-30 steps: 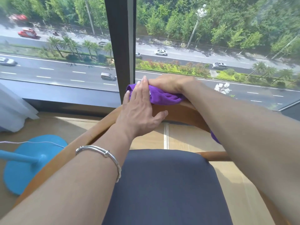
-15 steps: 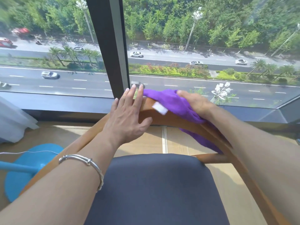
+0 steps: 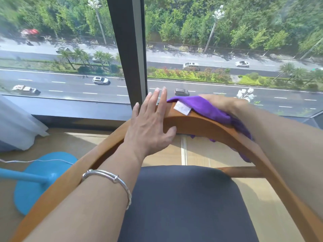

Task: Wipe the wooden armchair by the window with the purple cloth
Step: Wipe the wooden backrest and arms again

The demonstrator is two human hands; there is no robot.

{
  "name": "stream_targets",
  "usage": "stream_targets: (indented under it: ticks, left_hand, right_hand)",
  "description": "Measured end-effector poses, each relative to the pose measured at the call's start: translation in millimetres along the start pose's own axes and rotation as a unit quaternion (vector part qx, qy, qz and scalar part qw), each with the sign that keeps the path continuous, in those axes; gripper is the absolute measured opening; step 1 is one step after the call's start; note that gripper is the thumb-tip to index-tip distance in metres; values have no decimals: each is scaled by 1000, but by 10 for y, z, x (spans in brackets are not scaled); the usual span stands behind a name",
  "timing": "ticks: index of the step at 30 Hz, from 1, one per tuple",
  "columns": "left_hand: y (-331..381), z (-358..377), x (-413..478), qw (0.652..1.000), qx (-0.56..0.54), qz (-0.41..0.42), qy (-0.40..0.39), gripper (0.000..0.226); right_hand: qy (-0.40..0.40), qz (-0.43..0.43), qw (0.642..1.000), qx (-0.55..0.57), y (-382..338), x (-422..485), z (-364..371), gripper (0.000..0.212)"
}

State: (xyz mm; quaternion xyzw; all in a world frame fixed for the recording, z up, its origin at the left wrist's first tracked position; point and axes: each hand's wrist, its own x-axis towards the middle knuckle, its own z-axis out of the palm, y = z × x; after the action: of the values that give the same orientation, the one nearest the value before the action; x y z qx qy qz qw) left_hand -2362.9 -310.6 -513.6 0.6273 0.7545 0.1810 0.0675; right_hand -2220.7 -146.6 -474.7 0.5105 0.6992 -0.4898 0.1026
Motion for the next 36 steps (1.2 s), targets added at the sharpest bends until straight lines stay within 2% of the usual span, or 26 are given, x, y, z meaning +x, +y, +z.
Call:
stream_targets:
  ticks: [2, 4, 6, 9, 11, 13, 15, 18, 21, 23, 24, 27, 29, 32, 34, 36]
  left_hand:
    - [1, 2, 4, 1000, -8, 0, 8, 93]
    - [-7, 7, 3, 1000, -16, -2, 10, 94]
    - [-9, 14, -5, 1000, -19, -2, 11, 94]
    - [1, 18, -11, 1000, -17, 7, 10, 93]
    - [6, 24, -15, 1000, -23, 4, 9, 92]
    - [6, 34, -18, 1000, -24, 2, 10, 91]
    - [-2, 40, -16, 1000, -20, -1, 12, 90]
    - [-1, 35, -12, 1000, -8, 0, -4, 88]
    - [-15, 14, -9, 1000, 15, 8, -20, 84]
    - [-19, 7, -4, 999, 29, 15, -36, 81]
    - [-12, 3, -1, 998, 36, 16, -45, 81]
    - [19, 2, 12, 997, 56, 18, -59, 86]
    - [24, -17, 8, 996, 67, 16, -55, 86]
    - [137, -28, 48, 993, 99, 37, -57, 81]
    - [387, 18, 159, 984, 139, 89, -64, 78]
    - [712, 108, 293, 979, 145, 114, -83, 76]
  right_hand:
    - [49, -52, 992, -107, -240, 46, 90, 49]
    - [34, -122, 973, -192, -453, 18, 215, 44]
    - [47, -152, 959, -235, -526, -80, 280, 42]
    - [168, -158, 941, -249, -339, -147, 350, 43]
    - [291, -174, 911, -235, -209, -162, 475, 44]
    - [396, -188, 871, -221, -112, -190, 601, 56]
    - [436, -191, 852, -219, -35, -244, 667, 68]
    - [417, -170, 868, -211, 102, -290, 592, 68]
    - [355, -126, 918, -124, 422, -292, 342, 38]
    - [293, -69, 943, -145, 826, -347, 191, 30]
    - [268, -35, 947, -172, 1055, -403, 132, 33]
    - [280, 39, 945, -166, 1497, -601, 53, 57]
    - [305, 44, 935, -176, 1579, -619, 51, 64]
    - [378, 27, 900, -215, 1510, -633, 154, 61]
    - [431, 14, 867, -250, 1451, -621, 293, 71]
    - [461, -2, 849, -259, 1433, -573, 411, 76]
